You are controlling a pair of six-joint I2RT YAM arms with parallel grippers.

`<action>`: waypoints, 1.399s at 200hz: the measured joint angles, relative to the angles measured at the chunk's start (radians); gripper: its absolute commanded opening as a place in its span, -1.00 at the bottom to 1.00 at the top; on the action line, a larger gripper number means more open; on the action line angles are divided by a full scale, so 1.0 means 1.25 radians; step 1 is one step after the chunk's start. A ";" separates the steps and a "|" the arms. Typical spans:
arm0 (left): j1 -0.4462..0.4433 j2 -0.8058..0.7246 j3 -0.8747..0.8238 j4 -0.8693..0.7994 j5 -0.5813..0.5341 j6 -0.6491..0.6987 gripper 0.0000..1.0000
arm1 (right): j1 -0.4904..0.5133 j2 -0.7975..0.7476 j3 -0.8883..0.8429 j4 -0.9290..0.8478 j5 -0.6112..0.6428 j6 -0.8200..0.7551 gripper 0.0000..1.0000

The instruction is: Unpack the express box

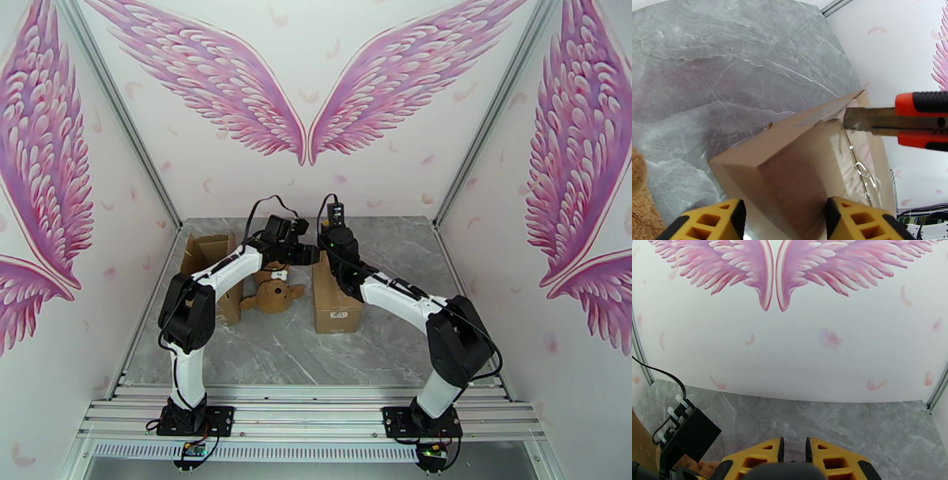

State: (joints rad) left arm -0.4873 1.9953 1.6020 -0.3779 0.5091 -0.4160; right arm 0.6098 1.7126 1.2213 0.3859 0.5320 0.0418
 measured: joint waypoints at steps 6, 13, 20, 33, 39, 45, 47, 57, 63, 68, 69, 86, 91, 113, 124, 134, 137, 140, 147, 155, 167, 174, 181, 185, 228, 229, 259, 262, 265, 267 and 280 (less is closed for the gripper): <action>0.000 -0.006 -0.009 0.006 -0.002 -0.003 0.15 | 0.001 -0.001 -0.001 0.000 0.000 0.003 -1.00; -0.001 -0.017 -0.026 0.015 -0.005 -0.007 0.15 | 0.003 -0.003 -0.002 -0.001 -0.001 0.006 -1.00; -0.002 -0.028 -0.043 0.024 -0.009 -0.012 0.15 | 0.005 -0.005 -0.002 -0.003 -0.004 0.010 -1.00; -0.004 -0.052 -0.080 0.046 -0.018 -0.024 0.14 | 0.010 -0.008 -0.002 -0.009 -0.013 0.015 -1.00; -0.005 -0.064 -0.098 0.056 -0.023 -0.030 0.14 | 0.011 -0.010 -0.003 -0.012 -0.019 0.018 -1.00; -0.006 -0.077 -0.116 0.066 -0.026 -0.037 0.14 | 0.012 -0.013 -0.003 -0.015 -0.026 0.022 -1.00; -0.007 -0.081 -0.123 0.070 -0.029 -0.039 0.14 | 0.012 -0.014 -0.004 -0.016 -0.029 0.024 -1.00; -0.010 -0.103 -0.153 0.087 -0.036 -0.053 0.14 | 0.014 -0.021 -0.008 -0.022 -0.043 0.033 -1.00; -0.013 -0.116 -0.172 0.098 -0.043 -0.060 0.14 | 0.015 -0.027 -0.014 -0.023 -0.054 0.037 -1.00; -0.016 -0.128 -0.191 0.109 -0.048 -0.065 0.15 | 0.016 -0.032 -0.020 -0.023 -0.062 0.040 -1.00; -0.016 -0.130 -0.194 0.110 -0.049 -0.067 0.15 | 0.016 -0.033 -0.021 -0.023 -0.064 0.041 -1.00; -0.028 -0.167 -0.240 0.128 -0.069 -0.084 0.18 | 0.017 -0.051 -0.041 -0.023 -0.099 0.049 -1.00; -0.031 -0.173 -0.246 0.128 -0.074 -0.086 0.19 | 0.017 -0.055 -0.045 -0.024 -0.108 0.050 -1.00; -0.041 -0.193 -0.257 0.114 -0.099 -0.073 0.25 | 0.017 -0.070 -0.063 -0.017 -0.150 0.052 -1.00; -0.041 -0.199 -0.252 0.093 -0.108 -0.046 0.27 | 0.017 -0.076 -0.073 -0.011 -0.166 0.054 -1.00; -0.039 -0.200 -0.236 0.062 -0.114 -0.020 0.27 | 0.017 -0.082 -0.081 -0.002 -0.181 0.054 -1.00; -0.039 -0.201 -0.231 0.053 -0.115 -0.009 0.28 | 0.017 -0.084 -0.084 0.000 -0.185 0.054 -1.00; -0.038 -0.201 -0.224 0.040 -0.117 0.004 0.27 | 0.017 -0.085 -0.086 0.001 -0.187 0.054 -1.00; -0.034 -0.201 -0.211 0.015 -0.118 0.029 0.28 | 0.017 -0.089 -0.091 0.005 -0.197 0.054 -1.00; -0.029 -0.201 -0.197 -0.013 -0.118 0.059 0.28 | 0.017 -0.092 -0.095 0.010 -0.206 0.054 -1.00; -0.023 -0.201 -0.174 -0.051 -0.117 0.106 0.28 | 0.017 -0.094 -0.099 0.015 -0.217 0.054 -1.00; -0.018 -0.201 -0.160 -0.071 -0.113 0.134 0.28 | 0.017 -0.095 -0.101 0.018 -0.222 0.054 -1.00; -0.014 -0.200 -0.147 -0.085 -0.108 0.157 0.28 | 0.017 -0.096 -0.103 0.019 -0.227 0.054 -1.00; -0.012 -0.200 -0.139 -0.090 -0.104 0.170 0.29 | 0.017 -0.096 -0.103 0.019 -0.229 0.054 -1.00; 0.001 -0.150 -0.068 -0.099 -0.052 0.245 0.30 | 0.017 -0.097 -0.104 0.019 -0.241 0.053 -1.00; 0.001 -0.149 -0.068 -0.100 -0.051 0.246 0.30 | 0.017 -0.097 -0.104 0.019 -0.241 0.053 -1.00; 0.003 -0.082 -0.054 -0.081 0.010 0.257 0.30 | 0.017 -0.097 -0.104 0.013 -0.239 0.044 -1.00; 0.005 -0.079 -0.052 -0.077 0.018 0.257 0.29 | 0.016 -0.097 -0.104 0.012 -0.239 0.043 -1.00; 0.006 -0.076 -0.051 -0.074 0.024 0.256 0.29 | 0.015 -0.097 -0.104 0.012 -0.237 0.041 -1.00; 0.008 -0.075 -0.050 -0.071 0.027 0.255 0.29 | 0.015 -0.097 -0.104 0.012 -0.237 0.041 -1.00; 0.015 -0.069 -0.050 -0.064 0.045 0.247 0.28 | 0.014 -0.097 -0.104 0.012 -0.237 0.035 -1.00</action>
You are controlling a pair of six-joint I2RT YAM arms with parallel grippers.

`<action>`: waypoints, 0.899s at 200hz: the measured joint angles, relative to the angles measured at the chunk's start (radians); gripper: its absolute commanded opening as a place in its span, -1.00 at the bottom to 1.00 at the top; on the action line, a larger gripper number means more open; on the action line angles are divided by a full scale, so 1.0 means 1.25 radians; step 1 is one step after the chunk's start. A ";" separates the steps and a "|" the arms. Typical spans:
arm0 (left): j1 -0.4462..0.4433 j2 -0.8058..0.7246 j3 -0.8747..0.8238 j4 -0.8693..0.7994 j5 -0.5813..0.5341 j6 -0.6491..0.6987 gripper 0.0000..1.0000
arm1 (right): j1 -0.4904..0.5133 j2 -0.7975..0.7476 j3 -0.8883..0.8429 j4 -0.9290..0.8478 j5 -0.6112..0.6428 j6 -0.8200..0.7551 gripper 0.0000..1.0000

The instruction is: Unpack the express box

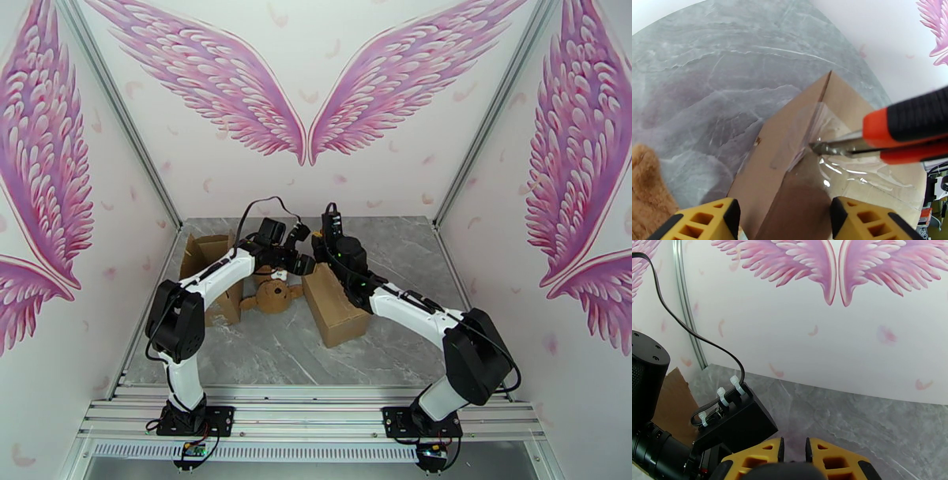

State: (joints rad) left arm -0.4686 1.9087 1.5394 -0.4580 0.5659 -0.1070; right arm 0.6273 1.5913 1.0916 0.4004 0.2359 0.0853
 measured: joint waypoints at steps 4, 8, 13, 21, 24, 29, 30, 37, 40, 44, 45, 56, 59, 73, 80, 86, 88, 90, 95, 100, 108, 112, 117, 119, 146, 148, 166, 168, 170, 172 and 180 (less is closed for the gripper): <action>0.002 0.001 0.000 0.002 0.006 -0.002 0.28 | 0.000 0.000 0.000 0.000 0.000 -0.001 -1.00; 0.004 0.003 0.000 0.003 0.012 -0.006 0.27 | 0.000 0.000 0.000 0.000 0.000 -0.003 -1.00; 0.006 0.006 0.000 0.007 0.020 -0.010 0.26 | 0.000 0.000 0.000 0.000 0.000 -0.003 -1.00; 0.009 0.010 0.000 0.011 0.033 -0.018 0.24 | 0.000 0.000 0.000 0.000 0.000 -0.006 -1.00; 0.010 0.012 0.000 0.012 0.037 -0.019 0.24 | 0.000 0.000 0.000 0.000 0.001 -0.006 -1.00; 0.011 0.014 0.000 0.014 0.043 -0.024 0.23 | 0.000 0.000 0.000 -0.001 0.003 -0.008 -1.00; 0.012 0.014 0.000 0.014 0.044 -0.024 0.23 | 0.000 0.000 0.000 -0.001 0.003 -0.008 -1.00; 0.013 0.018 0.000 0.018 0.053 -0.031 0.22 | 0.001 0.000 0.000 -0.001 0.006 -0.009 -1.00; 0.014 0.020 0.000 0.019 0.057 -0.036 0.21 | 0.001 0.000 0.000 -0.001 0.008 -0.009 -1.00; 0.015 0.021 0.000 0.020 0.061 -0.038 0.20 | 0.002 0.000 0.000 -0.001 0.011 -0.010 -1.00; 0.016 0.022 0.000 0.021 0.063 -0.040 0.20 | 0.002 0.000 0.000 -0.001 0.012 -0.010 -1.00; 0.018 0.027 0.000 0.026 0.074 -0.052 0.18 | 0.005 0.000 -0.004 0.003 0.019 -0.013 -1.00; 0.019 0.028 0.000 0.029 0.077 -0.055 0.17 | 0.006 -0.001 -0.006 0.005 0.021 -0.015 -1.00; 0.023 0.035 0.000 0.037 0.092 -0.069 0.13 | 0.011 -0.003 -0.014 0.016 0.031 -0.021 -1.00; 0.025 0.038 0.000 0.042 0.100 -0.075 0.10 | 0.014 -0.004 -0.019 0.023 0.037 -0.024 -1.00; 0.026 0.040 0.000 0.044 0.105 -0.079 0.07 | 0.016 -0.005 -0.024 0.029 0.040 -0.025 -1.00; 0.026 0.041 0.000 0.045 0.106 -0.081 0.06 | 0.016 -0.006 -0.026 0.033 0.042 -0.027 -1.00; 0.026 0.041 0.000 0.045 0.107 -0.082 0.05 | 0.017 -0.007 -0.028 0.035 0.043 -0.027 -1.00; 0.027 0.043 0.000 0.048 0.110 -0.085 0.03 | 0.018 -0.009 -0.034 0.042 0.046 -0.027 -1.00; 0.027 0.044 0.000 0.049 0.115 -0.087 0.02 | 0.019 -0.012 -0.040 0.048 0.049 -0.028 -1.00; 0.028 0.047 0.000 0.054 0.120 -0.093 -0.01 | 0.022 -0.017 -0.049 0.056 0.055 -0.029 -1.00; 0.029 0.049 0.002 0.056 0.125 -0.095 -0.01 | 0.023 -0.020 -0.054 0.061 0.057 -0.030 -1.00; 0.029 0.051 0.002 0.057 0.129 -0.097 -0.02 | 0.025 -0.022 -0.057 0.064 0.061 -0.030 -1.00; 0.029 0.051 0.002 0.057 0.131 -0.098 -0.03 | 0.025 -0.022 -0.059 0.064 0.062 -0.031 -1.00; 0.030 0.054 0.002 0.061 0.141 -0.109 -0.07 | 0.034 -0.032 -0.072 0.069 0.079 -0.041 -1.00; 0.030 0.055 0.002 0.062 0.141 -0.109 -0.07 | 0.035 -0.033 -0.073 0.070 0.080 -0.043 -1.00; 0.033 0.056 0.002 0.062 0.145 -0.113 -0.10 | 0.042 -0.042 -0.082 0.069 0.086 -0.048 -1.00; 0.033 0.056 0.002 0.063 0.145 -0.112 -0.10 | 0.042 -0.044 -0.083 0.068 0.087 -0.048 -1.00; 0.033 0.056 0.002 0.063 0.146 -0.112 -0.10 | 0.043 -0.045 -0.084 0.067 0.088 -0.048 -1.00; 0.033 0.056 0.002 0.063 0.146 -0.113 -0.11 | 0.044 -0.047 -0.085 0.066 0.088 -0.048 -1.00; 0.034 0.058 0.003 0.063 0.147 -0.113 -0.11 | 0.046 -0.054 -0.091 0.061 0.091 -0.049 -1.00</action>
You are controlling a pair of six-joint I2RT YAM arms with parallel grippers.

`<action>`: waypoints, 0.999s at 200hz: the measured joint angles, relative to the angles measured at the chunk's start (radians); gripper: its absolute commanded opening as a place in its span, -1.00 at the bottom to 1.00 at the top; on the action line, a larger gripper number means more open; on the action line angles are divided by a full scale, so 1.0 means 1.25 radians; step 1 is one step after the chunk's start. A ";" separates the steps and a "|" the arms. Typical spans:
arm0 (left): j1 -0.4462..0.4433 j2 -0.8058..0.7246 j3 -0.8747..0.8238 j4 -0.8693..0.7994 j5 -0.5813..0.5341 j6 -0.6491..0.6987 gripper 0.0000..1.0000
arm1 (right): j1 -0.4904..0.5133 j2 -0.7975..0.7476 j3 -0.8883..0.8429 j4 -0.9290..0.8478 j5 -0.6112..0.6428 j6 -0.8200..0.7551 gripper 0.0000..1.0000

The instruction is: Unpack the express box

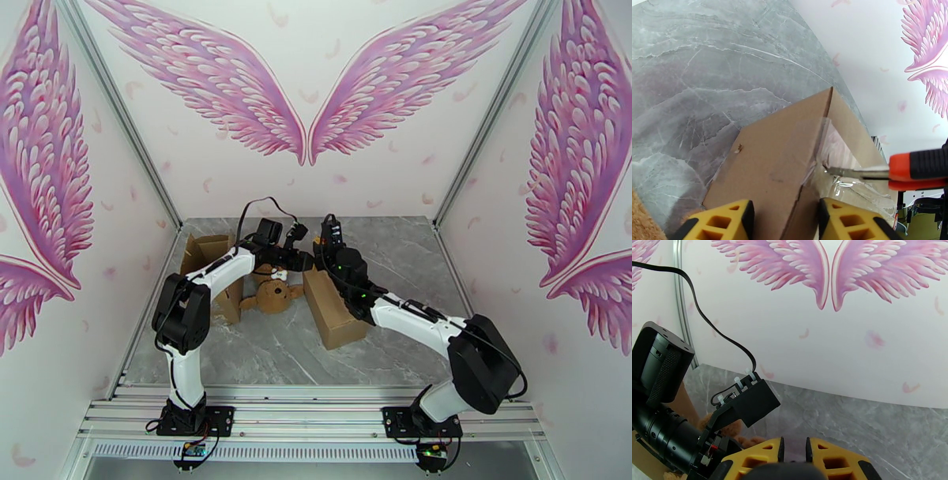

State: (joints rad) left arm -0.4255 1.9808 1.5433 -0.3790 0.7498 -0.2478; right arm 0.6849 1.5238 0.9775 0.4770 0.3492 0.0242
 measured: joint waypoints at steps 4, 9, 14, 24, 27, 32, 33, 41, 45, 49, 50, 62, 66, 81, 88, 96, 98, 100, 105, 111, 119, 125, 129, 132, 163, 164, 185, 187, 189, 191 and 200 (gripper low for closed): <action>0.000 0.001 0.001 0.000 0.000 -0.001 -0.12 | 0.002 -0.005 -0.004 -0.002 0.001 -0.001 -1.00; 0.001 0.002 0.002 0.001 0.000 -0.002 -0.12 | 0.003 -0.011 -0.008 -0.007 0.002 -0.001 -1.00; 0.001 0.003 0.002 0.001 0.002 -0.002 -0.13 | 0.004 -0.016 -0.013 -0.009 0.003 -0.002 -1.00; 0.002 0.005 0.004 0.002 0.004 -0.002 -0.13 | 0.005 -0.027 -0.020 -0.016 0.005 -0.002 -1.00; 0.002 0.006 0.005 0.001 0.005 -0.003 -0.13 | 0.006 -0.029 -0.021 -0.019 0.006 -0.002 -1.00; 0.002 0.007 0.006 0.002 0.006 -0.003 -0.14 | 0.006 -0.033 -0.023 -0.021 0.006 -0.001 -1.00; 0.002 0.007 0.006 0.002 0.006 -0.003 -0.14 | 0.006 -0.034 -0.024 -0.021 0.006 -0.001 -1.00; 0.002 0.008 0.007 0.002 0.006 -0.003 -0.14 | 0.008 -0.041 -0.029 -0.028 0.006 -0.001 -1.00; 0.002 0.009 0.008 0.002 0.007 -0.004 -0.14 | 0.009 -0.044 -0.030 -0.030 0.006 -0.001 -1.00; 0.002 0.009 0.008 0.002 0.008 -0.004 -0.14 | 0.010 -0.047 -0.032 -0.032 0.006 -0.001 -1.00; 0.002 0.009 0.008 0.002 0.008 -0.005 -0.14 | 0.010 -0.047 -0.033 -0.032 0.006 -0.001 -1.00; 0.003 0.009 0.008 0.002 0.010 -0.005 -0.15 | 0.011 -0.054 -0.037 -0.037 0.007 0.001 -1.00; 0.003 0.010 0.008 0.002 0.010 -0.006 -0.15 | 0.012 -0.056 -0.038 -0.038 0.007 0.001 -1.00; 0.004 0.010 0.009 0.002 0.011 -0.006 -0.16 | 0.015 -0.063 -0.044 -0.043 0.011 0.001 -1.00; 0.004 0.011 0.009 0.002 0.011 -0.006 -0.16 | 0.017 -0.066 -0.045 -0.045 0.013 0.001 -1.00; 0.004 0.012 0.010 0.001 0.011 -0.006 -0.16 | 0.020 -0.071 -0.050 -0.049 0.017 0.001 -1.00; 0.004 0.012 0.010 0.001 0.011 -0.006 -0.16 | 0.022 -0.073 -0.051 -0.049 0.019 0.001 -1.00; 0.004 0.012 0.010 0.001 0.011 -0.006 -0.17 | 0.022 -0.074 -0.052 -0.050 0.019 0.001 -1.00; 0.004 0.012 0.011 0.000 0.011 -0.006 -0.17 | 0.025 -0.078 -0.056 -0.050 0.022 0.001 -1.00; 0.004 0.013 0.011 0.000 0.011 -0.006 -0.17 | 0.027 -0.083 -0.059 -0.052 0.026 0.002 -1.00; 0.004 0.013 0.011 -0.001 0.011 -0.006 -0.17 | 0.031 -0.091 -0.064 -0.056 0.031 0.002 -1.00; 0.004 0.013 0.011 -0.001 0.012 -0.008 -0.17 | 0.034 -0.098 -0.070 -0.058 0.036 0.002 -1.00; 0.004 0.013 0.012 0.000 0.012 -0.009 -0.17 | 0.036 -0.103 -0.072 -0.060 0.037 0.002 -1.00; 0.004 0.013 0.012 -0.001 0.013 -0.009 -0.17 | 0.036 -0.105 -0.074 -0.060 0.039 0.002 -1.00; 0.004 0.014 0.012 -0.001 0.013 -0.011 -0.19 | 0.050 -0.138 -0.099 -0.070 0.058 0.007 -1.00; 0.004 0.014 0.012 -0.001 0.014 -0.012 -0.19 | 0.051 -0.138 -0.100 -0.070 0.058 0.007 -1.00; 0.004 0.015 0.012 -0.001 0.016 -0.012 -0.19 | 0.058 -0.155 -0.110 -0.078 0.070 0.017 -1.00; 0.004 0.015 0.012 -0.001 0.016 -0.012 -0.19 | 0.059 -0.157 -0.111 -0.079 0.070 0.018 -1.00; 0.004 0.015 0.012 -0.001 0.015 -0.012 -0.19 | 0.060 -0.158 -0.112 -0.080 0.072 0.020 -1.00; 0.004 0.015 0.012 -0.001 0.016 -0.012 -0.19 | 0.061 -0.160 -0.113 -0.081 0.074 0.020 -1.00; 0.004 0.015 0.012 -0.001 0.016 -0.012 -0.19 | 0.065 -0.166 -0.116 -0.086 0.079 0.023 -1.00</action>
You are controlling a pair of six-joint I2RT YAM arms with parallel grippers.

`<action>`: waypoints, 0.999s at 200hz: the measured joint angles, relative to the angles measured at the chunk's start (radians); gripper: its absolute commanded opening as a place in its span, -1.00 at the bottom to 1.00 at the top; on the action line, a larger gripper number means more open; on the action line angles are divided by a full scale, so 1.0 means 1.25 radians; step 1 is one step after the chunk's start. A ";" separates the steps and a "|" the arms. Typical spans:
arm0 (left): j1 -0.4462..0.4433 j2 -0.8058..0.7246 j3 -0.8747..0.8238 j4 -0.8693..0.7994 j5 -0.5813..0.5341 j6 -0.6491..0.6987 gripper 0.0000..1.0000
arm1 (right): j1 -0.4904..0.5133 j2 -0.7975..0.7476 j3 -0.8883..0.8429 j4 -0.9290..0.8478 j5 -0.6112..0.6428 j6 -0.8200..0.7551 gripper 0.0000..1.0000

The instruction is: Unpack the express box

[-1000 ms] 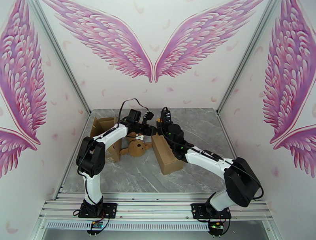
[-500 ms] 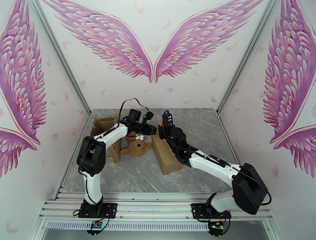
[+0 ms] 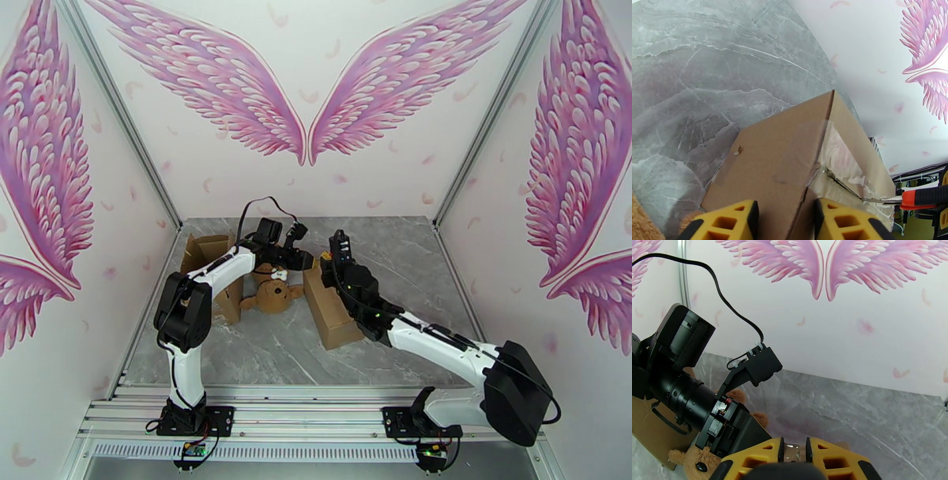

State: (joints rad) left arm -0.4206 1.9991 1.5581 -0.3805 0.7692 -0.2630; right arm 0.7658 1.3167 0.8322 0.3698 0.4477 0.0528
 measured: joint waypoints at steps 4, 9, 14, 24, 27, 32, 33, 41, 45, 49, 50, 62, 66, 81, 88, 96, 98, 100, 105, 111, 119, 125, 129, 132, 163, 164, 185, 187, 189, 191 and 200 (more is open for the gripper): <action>0.000 0.000 0.000 0.000 0.000 -0.001 -0.20 | 0.002 -0.002 -0.002 0.000 0.004 0.002 -1.00; 0.000 0.000 0.000 0.000 0.000 -0.001 -0.20 | 0.003 -0.005 -0.003 -0.001 0.006 0.003 -1.00; 0.000 0.000 0.000 0.000 0.000 -0.001 -0.20 | 0.004 -0.007 -0.005 -0.001 0.009 0.004 -1.00; 0.000 0.000 0.000 0.000 0.000 -0.002 -0.20 | 0.008 -0.014 -0.010 -0.006 0.016 0.008 -1.00; 0.000 0.000 0.000 0.000 0.000 -0.002 -0.20 | 0.010 -0.017 -0.012 -0.006 0.018 0.008 -1.00; 0.000 0.000 0.000 0.000 0.000 -0.003 -0.20 | 0.013 -0.021 -0.015 -0.008 0.023 0.009 -1.00; 0.000 0.000 0.000 -0.001 0.000 -0.002 -0.20 | 0.014 -0.023 -0.016 -0.008 0.024 0.009 -1.00; 0.000 0.000 0.000 0.000 0.000 -0.003 -0.20 | 0.019 -0.029 -0.019 -0.013 0.030 0.009 -1.00; 0.000 0.000 0.000 0.000 0.000 -0.003 -0.20 | 0.021 -0.032 -0.021 -0.016 0.034 0.009 -1.00; 0.000 0.000 0.000 0.000 0.000 -0.003 -0.21 | 0.023 -0.035 -0.022 -0.018 0.036 0.010 -1.00; 0.000 0.000 0.000 0.000 0.000 -0.003 -0.21 | 0.024 -0.036 -0.023 -0.019 0.037 0.010 -1.00; 0.000 0.000 0.000 0.000 0.000 -0.003 -0.21 | 0.029 -0.046 -0.028 -0.027 0.043 0.012 -1.00; 0.000 0.000 0.000 0.000 -0.001 -0.003 -0.21 | 0.031 -0.049 -0.030 -0.029 0.046 0.012 -1.00; 0.000 0.000 0.000 0.000 0.000 -0.004 -0.21 | 0.034 -0.058 -0.034 -0.033 0.053 0.018 -1.00; 0.000 0.000 0.000 0.000 -0.001 -0.005 -0.22 | 0.036 -0.062 -0.038 -0.034 0.056 0.021 -1.00; 0.000 0.000 0.000 0.000 -0.001 -0.005 -0.22 | 0.039 -0.069 -0.043 -0.037 0.059 0.024 -1.00; 0.000 0.000 0.000 0.000 -0.001 -0.005 -0.22 | 0.040 -0.071 -0.045 -0.038 0.060 0.024 -1.00; 0.000 0.000 0.000 0.000 0.000 -0.005 -0.22 | 0.041 -0.072 -0.045 -0.039 0.060 0.025 -1.00; 0.000 0.000 0.000 0.000 -0.001 -0.005 -0.22 | 0.042 -0.076 -0.048 -0.040 0.062 0.027 -1.00; 0.000 0.000 0.000 0.000 -0.001 -0.005 -0.22 | 0.043 -0.081 -0.050 -0.042 0.064 0.029 -1.00; 0.000 0.000 0.000 0.000 -0.001 -0.005 -0.22 | 0.045 -0.088 -0.054 -0.052 0.066 0.034 -1.00; 0.000 0.000 0.000 0.000 -0.002 -0.005 -0.22 | 0.047 -0.092 -0.056 -0.056 0.068 0.039 -1.00; 0.000 0.000 0.000 0.001 -0.005 -0.005 -0.22 | 0.048 -0.095 -0.056 -0.066 0.070 0.041 -1.00; 0.000 0.000 0.000 0.002 -0.005 -0.005 -0.22 | 0.050 -0.098 -0.059 -0.072 0.072 0.044 -1.00; 0.000 0.000 -0.001 0.002 -0.005 -0.005 -0.23 | 0.066 -0.120 -0.074 -0.109 0.088 0.064 -1.00; 0.000 0.000 0.000 0.002 -0.005 -0.004 -0.23 | 0.066 -0.121 -0.074 -0.109 0.088 0.064 -1.00; 0.000 0.000 0.000 0.002 -0.005 -0.005 -0.23 | 0.075 -0.134 -0.078 -0.127 0.102 0.075 -1.00; 0.000 0.000 0.000 0.002 -0.005 -0.005 -0.23 | 0.077 -0.135 -0.079 -0.128 0.103 0.076 -1.00; 0.000 0.000 0.000 0.002 -0.005 -0.005 -0.23 | 0.077 -0.137 -0.080 -0.130 0.104 0.078 -1.00; 0.000 0.000 0.000 0.002 -0.005 -0.005 -0.23 | 0.078 -0.139 -0.081 -0.134 0.106 0.079 -1.00; 0.000 0.000 0.000 0.002 -0.005 -0.005 -0.24 | 0.083 -0.147 -0.085 -0.143 0.111 0.085 -1.00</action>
State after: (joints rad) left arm -0.4202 1.9995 1.5578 -0.3782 0.7628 -0.2691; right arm 0.8692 1.1332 0.7265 0.1917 0.5869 0.1585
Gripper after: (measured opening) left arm 0.387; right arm 0.210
